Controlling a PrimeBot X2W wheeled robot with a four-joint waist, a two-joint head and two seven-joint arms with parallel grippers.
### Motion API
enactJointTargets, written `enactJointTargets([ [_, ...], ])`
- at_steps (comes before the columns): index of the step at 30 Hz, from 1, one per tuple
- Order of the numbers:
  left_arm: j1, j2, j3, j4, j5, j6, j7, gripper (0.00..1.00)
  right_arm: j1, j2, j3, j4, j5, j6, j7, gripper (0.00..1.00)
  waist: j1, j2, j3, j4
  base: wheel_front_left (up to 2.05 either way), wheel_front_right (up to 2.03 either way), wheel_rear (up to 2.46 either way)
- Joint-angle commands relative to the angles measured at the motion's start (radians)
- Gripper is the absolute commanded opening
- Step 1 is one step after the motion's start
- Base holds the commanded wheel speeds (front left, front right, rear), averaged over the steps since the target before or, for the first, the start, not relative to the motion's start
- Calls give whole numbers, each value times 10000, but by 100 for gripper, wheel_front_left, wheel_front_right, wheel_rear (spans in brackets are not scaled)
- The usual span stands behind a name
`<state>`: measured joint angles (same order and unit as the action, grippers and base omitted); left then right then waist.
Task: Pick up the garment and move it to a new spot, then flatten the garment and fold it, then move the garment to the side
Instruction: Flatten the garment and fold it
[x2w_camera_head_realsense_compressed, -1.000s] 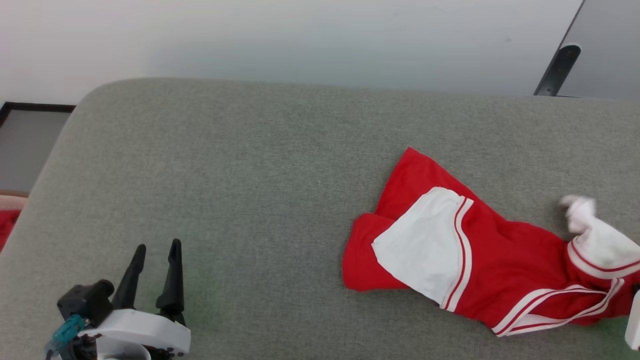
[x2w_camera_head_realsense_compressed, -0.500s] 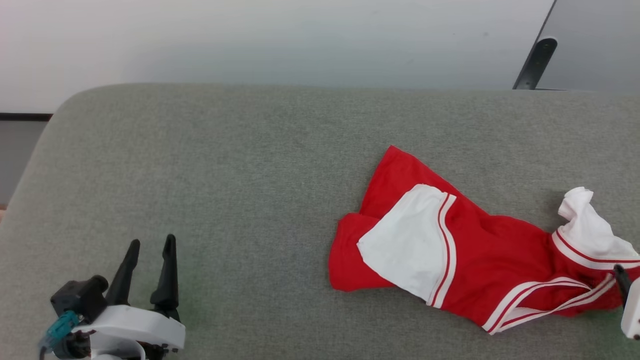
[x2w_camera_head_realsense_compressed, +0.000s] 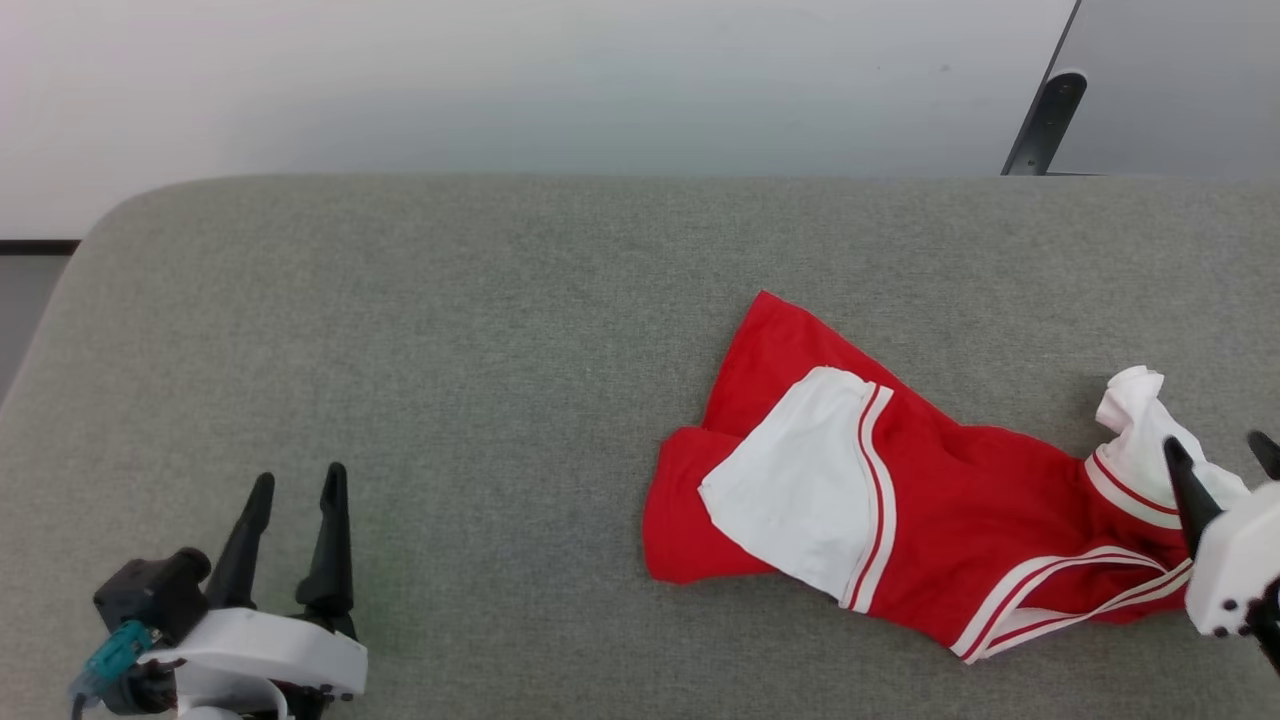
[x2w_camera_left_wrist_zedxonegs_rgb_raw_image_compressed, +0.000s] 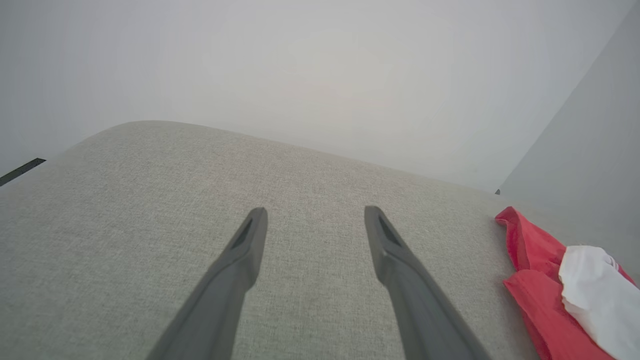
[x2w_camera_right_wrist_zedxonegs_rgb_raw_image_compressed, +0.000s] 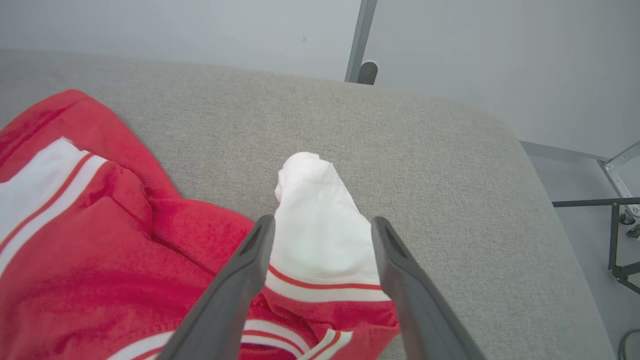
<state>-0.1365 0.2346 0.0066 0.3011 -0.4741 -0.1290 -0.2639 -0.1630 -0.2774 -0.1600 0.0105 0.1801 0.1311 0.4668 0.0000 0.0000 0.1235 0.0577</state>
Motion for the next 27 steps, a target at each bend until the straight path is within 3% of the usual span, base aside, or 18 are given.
enactJointTargets([
  [1, 52, -12, 1, -36, 41, -26, -5, 100, -271, -44, 220, 121, 23, -7, -140, 100, 0, 0, 27, 26, 0, 0, 0],
  [7, -123, -126, -229, 57, 88, -28, -5, 100, -986, -173, 675, 974, -245, -8, 185, 100, 0, 0, 81, 342, 0, 0, 0],
  [15, -274, -244, -534, 244, 12, -30, -5, 100, -1744, -411, 488, 2226, -600, -8, 1432, 100, 0, 0, 202, 922, 0, 0, 0],
  [21, -350, -279, -654, 301, -37, -31, -5, 100, -2115, -469, 407, 3143, -700, -8, 1718, 100, 0, 0, 321, 1224, 0, 0, 0],
  [22, -363, -286, -665, 300, -46, -31, -5, 100, -2180, -484, 410, 3257, -742, -8, 1677, 40, 0, 0, 336, 1258, 0, 0, 0],
  [23, -377, -287, -686, 300, -50, -31, -5, 100, -2258, -501, 396, 3348, -787, -8, 1619, 0, 0, 0, 358, 1292, 0, 0, 0],
  [27, -366, -281, -669, 298, -65, -31, -5, 100, -2427, -478, 253, 3600, -801, -8, 1549, 0, 0, 0, 390, 1335, 0, 0, 0],
])
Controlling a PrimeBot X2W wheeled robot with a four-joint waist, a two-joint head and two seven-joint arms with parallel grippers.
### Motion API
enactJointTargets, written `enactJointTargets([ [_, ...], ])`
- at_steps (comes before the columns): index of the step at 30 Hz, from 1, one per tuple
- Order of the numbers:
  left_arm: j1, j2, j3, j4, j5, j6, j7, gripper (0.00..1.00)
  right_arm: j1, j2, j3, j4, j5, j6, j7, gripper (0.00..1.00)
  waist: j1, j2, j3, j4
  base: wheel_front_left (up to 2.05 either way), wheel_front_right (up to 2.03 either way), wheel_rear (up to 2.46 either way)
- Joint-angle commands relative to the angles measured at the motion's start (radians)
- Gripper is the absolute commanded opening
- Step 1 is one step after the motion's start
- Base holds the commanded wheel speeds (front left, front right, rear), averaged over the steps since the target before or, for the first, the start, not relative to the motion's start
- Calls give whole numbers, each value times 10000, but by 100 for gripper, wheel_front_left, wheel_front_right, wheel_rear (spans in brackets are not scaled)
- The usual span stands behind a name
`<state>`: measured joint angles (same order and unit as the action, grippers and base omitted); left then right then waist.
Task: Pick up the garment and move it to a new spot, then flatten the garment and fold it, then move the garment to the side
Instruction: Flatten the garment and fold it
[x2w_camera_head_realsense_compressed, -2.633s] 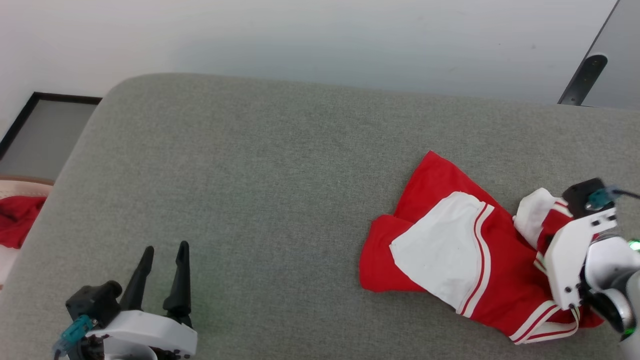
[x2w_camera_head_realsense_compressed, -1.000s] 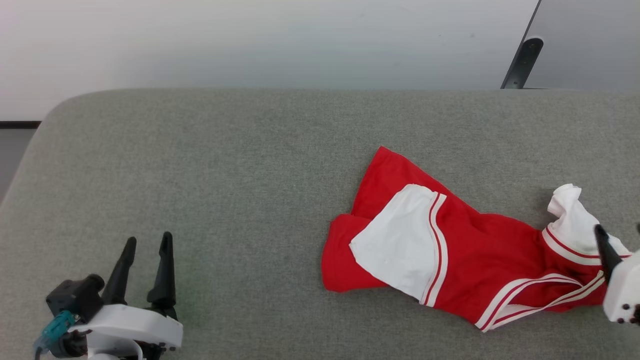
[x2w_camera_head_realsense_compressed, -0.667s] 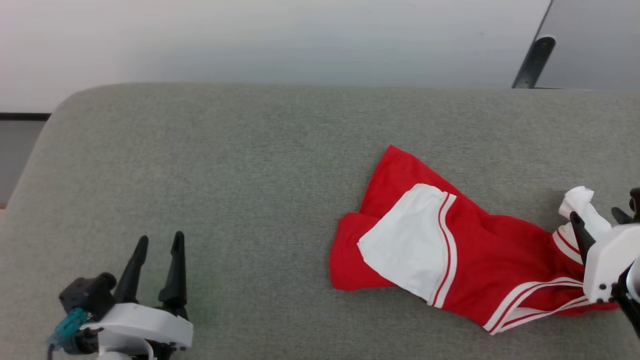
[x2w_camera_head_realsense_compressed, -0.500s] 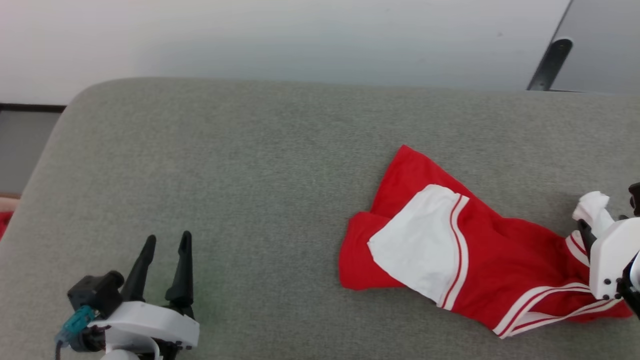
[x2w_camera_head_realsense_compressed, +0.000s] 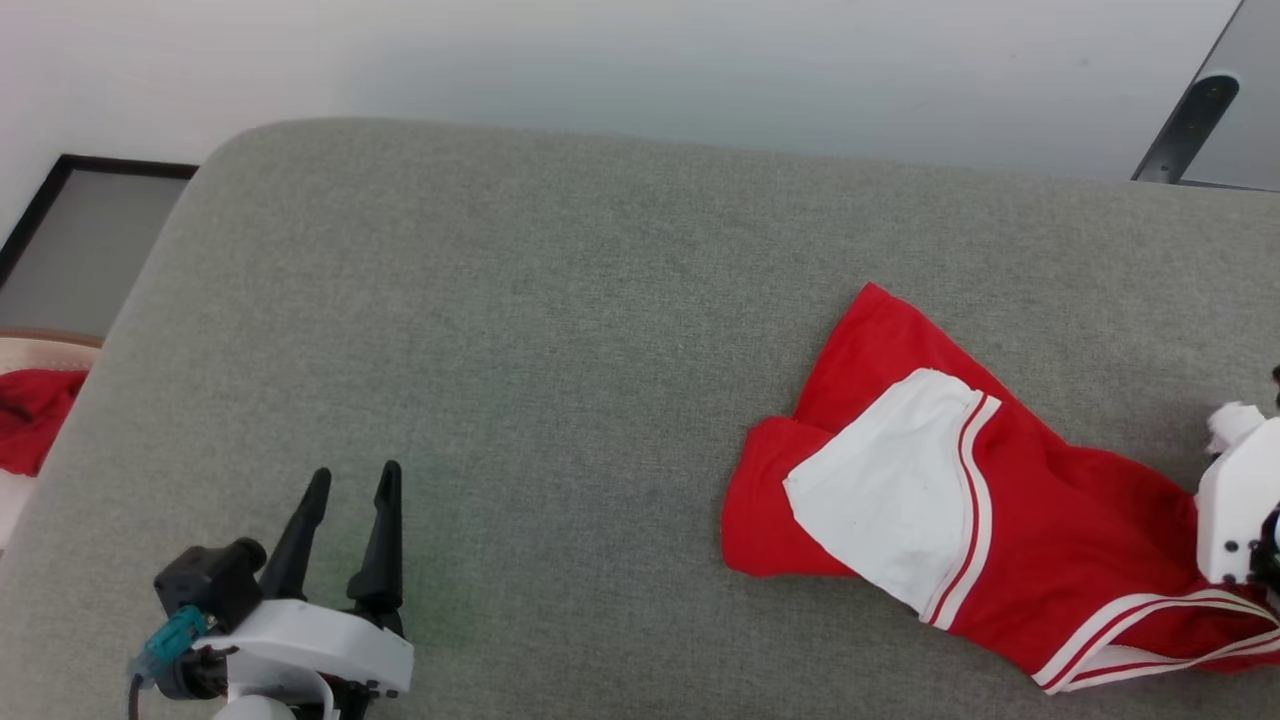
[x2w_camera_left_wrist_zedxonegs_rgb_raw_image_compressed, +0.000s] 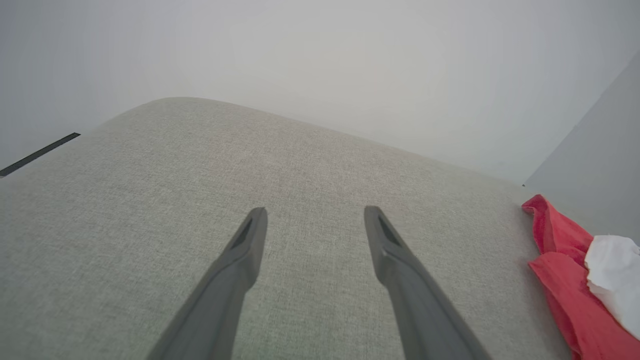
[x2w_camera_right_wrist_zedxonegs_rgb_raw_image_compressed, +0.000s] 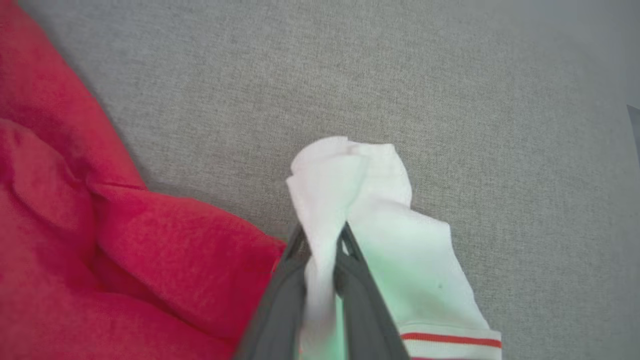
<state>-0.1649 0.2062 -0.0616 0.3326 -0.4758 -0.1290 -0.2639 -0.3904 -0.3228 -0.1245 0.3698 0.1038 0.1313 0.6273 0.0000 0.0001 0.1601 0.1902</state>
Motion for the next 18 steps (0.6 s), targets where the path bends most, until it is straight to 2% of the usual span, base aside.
enactJointTargets([
  [1, -70, 12, 36, -19, -55, -31, -5, 100, -188, -59, -197, 3, -63, -10, -97, 0, 0, -1, 33, 2, 0, 0, 0],
  [5, -31, 18, 138, -34, -52, -30, -5, 100, -338, -87, -664, -183, -226, -10, -296, 0, 0, -1, 72, -98, 0, 0, 0],
  [12, -163, -8, 94, -17, 29, -30, -5, 100, -409, 111, -2116, -424, -1002, -10, -726, 0, 0, -1, 140, -259, 0, 0, 0],
  [18, -231, -26, 51, 15, 45, -31, -5, 100, -289, 373, -2812, 7, -1545, -10, -822, 0, 0, -1, 210, -320, 0, 0, 0],
])
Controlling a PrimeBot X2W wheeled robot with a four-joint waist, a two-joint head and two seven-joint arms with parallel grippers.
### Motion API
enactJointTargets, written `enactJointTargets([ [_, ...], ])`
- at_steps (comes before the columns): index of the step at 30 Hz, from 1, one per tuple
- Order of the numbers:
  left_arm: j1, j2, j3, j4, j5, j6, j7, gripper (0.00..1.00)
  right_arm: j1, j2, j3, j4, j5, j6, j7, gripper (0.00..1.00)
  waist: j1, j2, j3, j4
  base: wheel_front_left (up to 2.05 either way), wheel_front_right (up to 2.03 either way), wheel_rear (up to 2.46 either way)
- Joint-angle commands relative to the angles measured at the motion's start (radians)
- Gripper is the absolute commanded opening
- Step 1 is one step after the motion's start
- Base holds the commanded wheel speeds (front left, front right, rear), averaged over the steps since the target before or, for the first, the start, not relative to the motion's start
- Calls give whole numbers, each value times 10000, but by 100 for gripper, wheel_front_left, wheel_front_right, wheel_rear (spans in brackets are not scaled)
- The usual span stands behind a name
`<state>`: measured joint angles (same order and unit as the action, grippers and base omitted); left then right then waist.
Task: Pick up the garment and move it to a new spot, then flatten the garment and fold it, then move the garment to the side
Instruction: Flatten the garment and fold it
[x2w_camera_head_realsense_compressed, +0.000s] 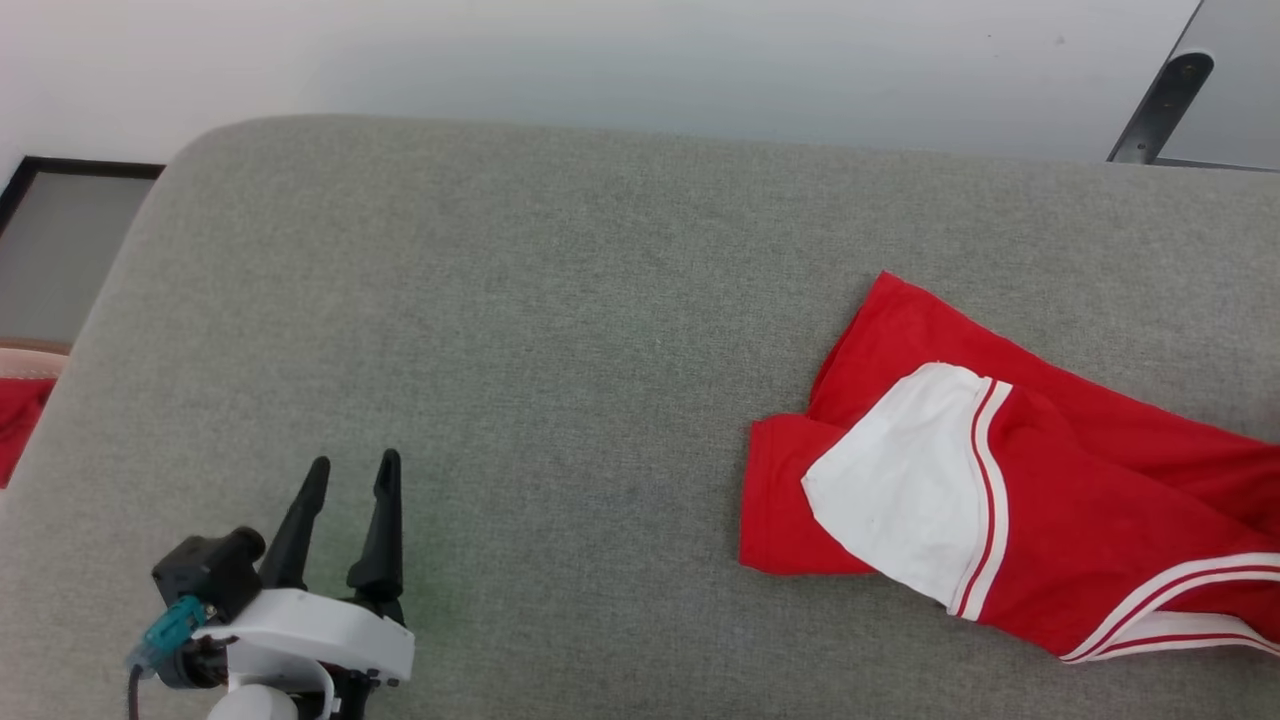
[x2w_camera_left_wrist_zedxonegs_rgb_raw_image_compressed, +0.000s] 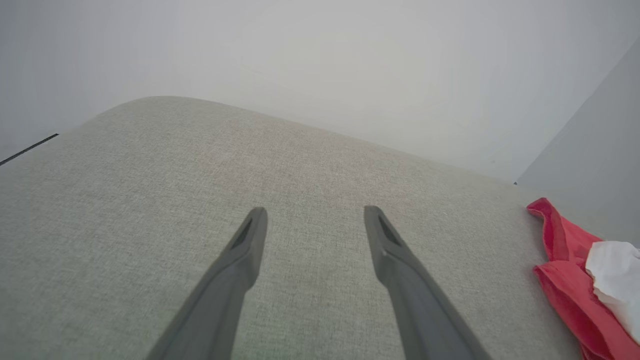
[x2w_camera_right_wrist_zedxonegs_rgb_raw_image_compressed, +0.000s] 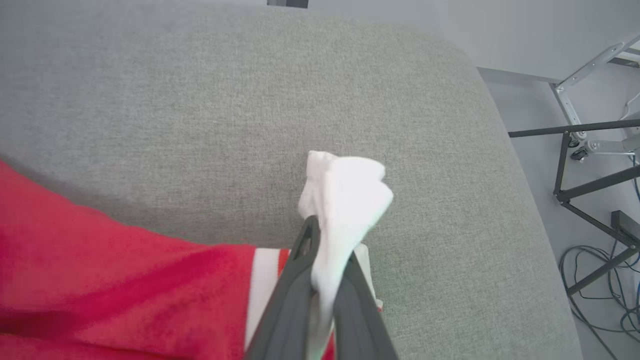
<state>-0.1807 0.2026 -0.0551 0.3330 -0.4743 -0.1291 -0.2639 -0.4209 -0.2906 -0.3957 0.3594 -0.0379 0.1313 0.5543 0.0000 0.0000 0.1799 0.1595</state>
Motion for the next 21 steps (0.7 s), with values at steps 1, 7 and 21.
enactJointTargets([
  [1, -88, 18, -24, 24, 31, -29, -5, 100, 17, 86, -120, 198, -187, -10, -156, 29, 0, 0, 18, -20, 0, 0, 0],
  [7, -91, 101, 4, 39, 11, -30, -5, 100, -173, 220, 202, 434, -127, -10, -758, 100, 0, 0, -19, -135, 0, 0, 0],
  [21, 18, 643, -149, -789, -420, -29, 134, 100, 693, 302, 1613, -1348, 550, -10, -3697, 100, 0, 0, -233, -985, 0, 0, 0],
])
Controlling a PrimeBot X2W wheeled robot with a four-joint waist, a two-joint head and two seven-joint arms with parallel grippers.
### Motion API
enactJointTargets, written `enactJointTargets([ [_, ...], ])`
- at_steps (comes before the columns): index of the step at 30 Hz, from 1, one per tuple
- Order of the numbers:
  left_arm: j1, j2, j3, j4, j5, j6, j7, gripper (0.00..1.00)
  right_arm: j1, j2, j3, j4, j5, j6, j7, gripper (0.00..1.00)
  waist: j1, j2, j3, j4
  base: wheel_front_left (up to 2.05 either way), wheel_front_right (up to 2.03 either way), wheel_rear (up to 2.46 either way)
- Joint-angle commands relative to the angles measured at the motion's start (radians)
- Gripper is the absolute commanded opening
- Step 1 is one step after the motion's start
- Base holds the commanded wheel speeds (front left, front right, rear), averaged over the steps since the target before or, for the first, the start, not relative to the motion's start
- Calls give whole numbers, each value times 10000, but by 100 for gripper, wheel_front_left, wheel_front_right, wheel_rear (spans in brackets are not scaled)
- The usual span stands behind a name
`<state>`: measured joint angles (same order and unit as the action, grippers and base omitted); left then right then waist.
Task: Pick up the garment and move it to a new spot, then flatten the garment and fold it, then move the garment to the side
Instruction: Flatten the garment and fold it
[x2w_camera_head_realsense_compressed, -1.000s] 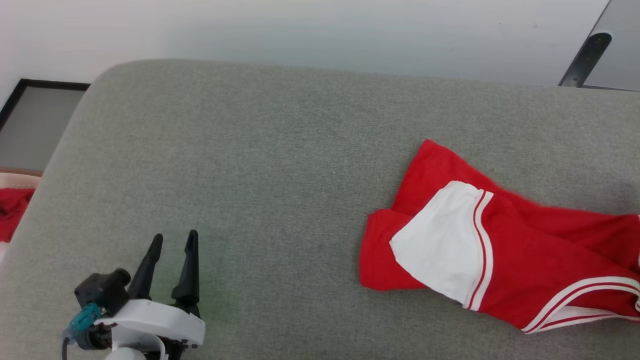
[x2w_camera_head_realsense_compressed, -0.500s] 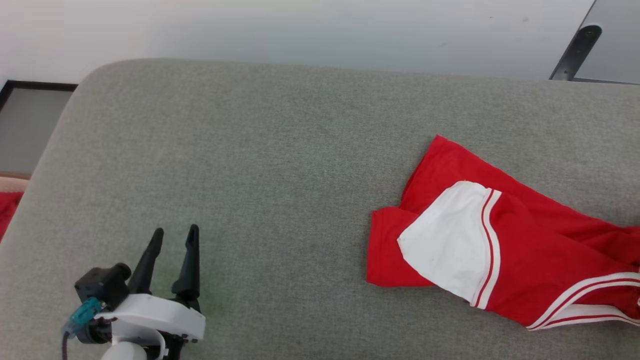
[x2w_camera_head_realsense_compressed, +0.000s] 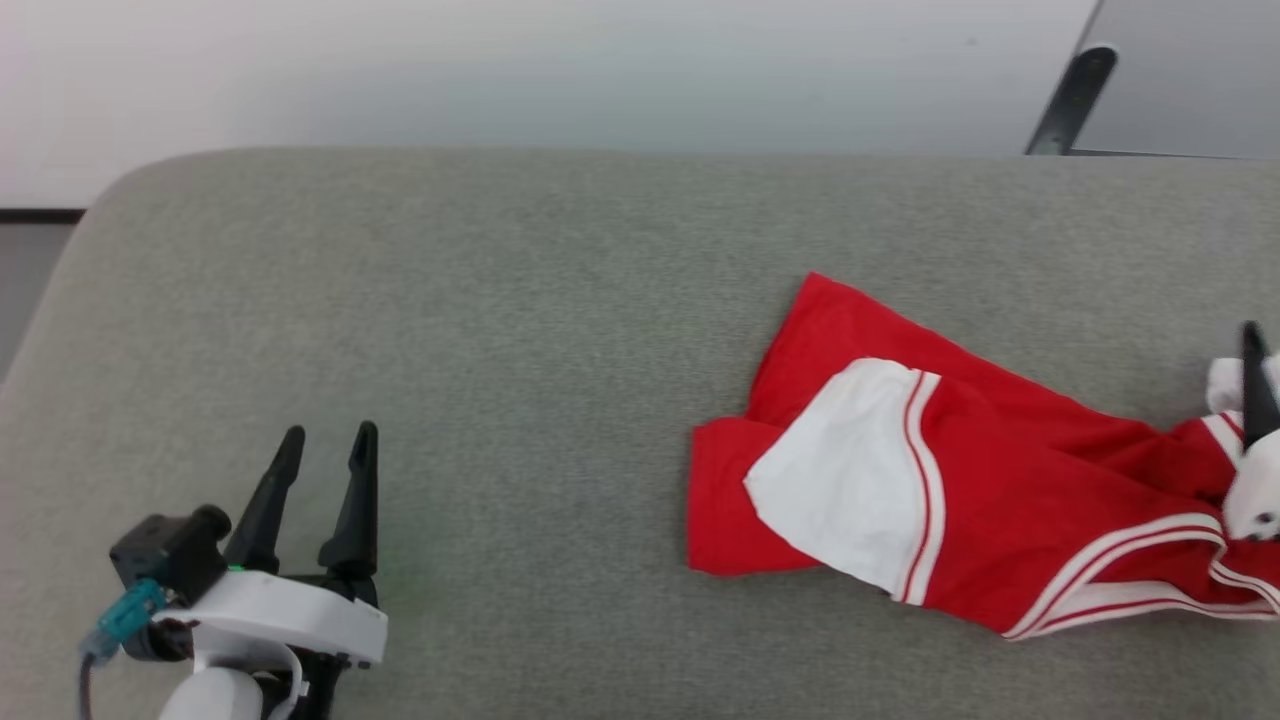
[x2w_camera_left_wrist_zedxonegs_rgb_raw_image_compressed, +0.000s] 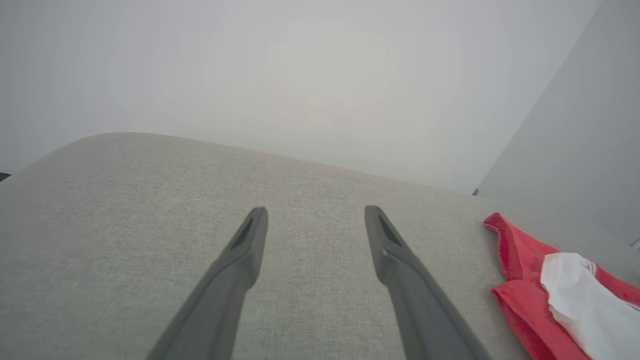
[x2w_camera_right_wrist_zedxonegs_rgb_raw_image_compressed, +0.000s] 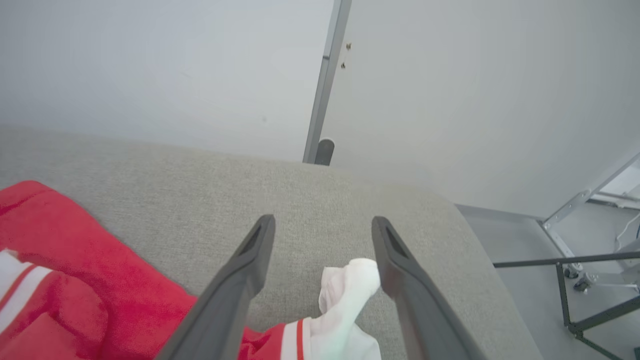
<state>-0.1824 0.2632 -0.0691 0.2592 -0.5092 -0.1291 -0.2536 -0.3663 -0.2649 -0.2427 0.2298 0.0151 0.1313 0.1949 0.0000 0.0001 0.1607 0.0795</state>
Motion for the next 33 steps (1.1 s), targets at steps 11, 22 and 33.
enactJointTargets([
  [11, 205, 446, -130, -1213, -978, -27, 1111, 100, 866, 647, 1142, -359, -220, -10, -3042, 100, 0, -1, -85, -1152, 0, 0, 0],
  [22, -372, 810, -906, -1940, -2130, 32, 3709, 100, 1014, 988, 520, -27, -440, -10, -3588, 100, 0, -1, -93, -1848, 0, 0, 0],
  [33, -1802, 888, -2177, -2013, -3056, 1051, 8357, 100, 1370, 1371, -138, -214, -528, -10, -3584, 100, 0, -1, 223, -2310, 0, 0, 0],
])
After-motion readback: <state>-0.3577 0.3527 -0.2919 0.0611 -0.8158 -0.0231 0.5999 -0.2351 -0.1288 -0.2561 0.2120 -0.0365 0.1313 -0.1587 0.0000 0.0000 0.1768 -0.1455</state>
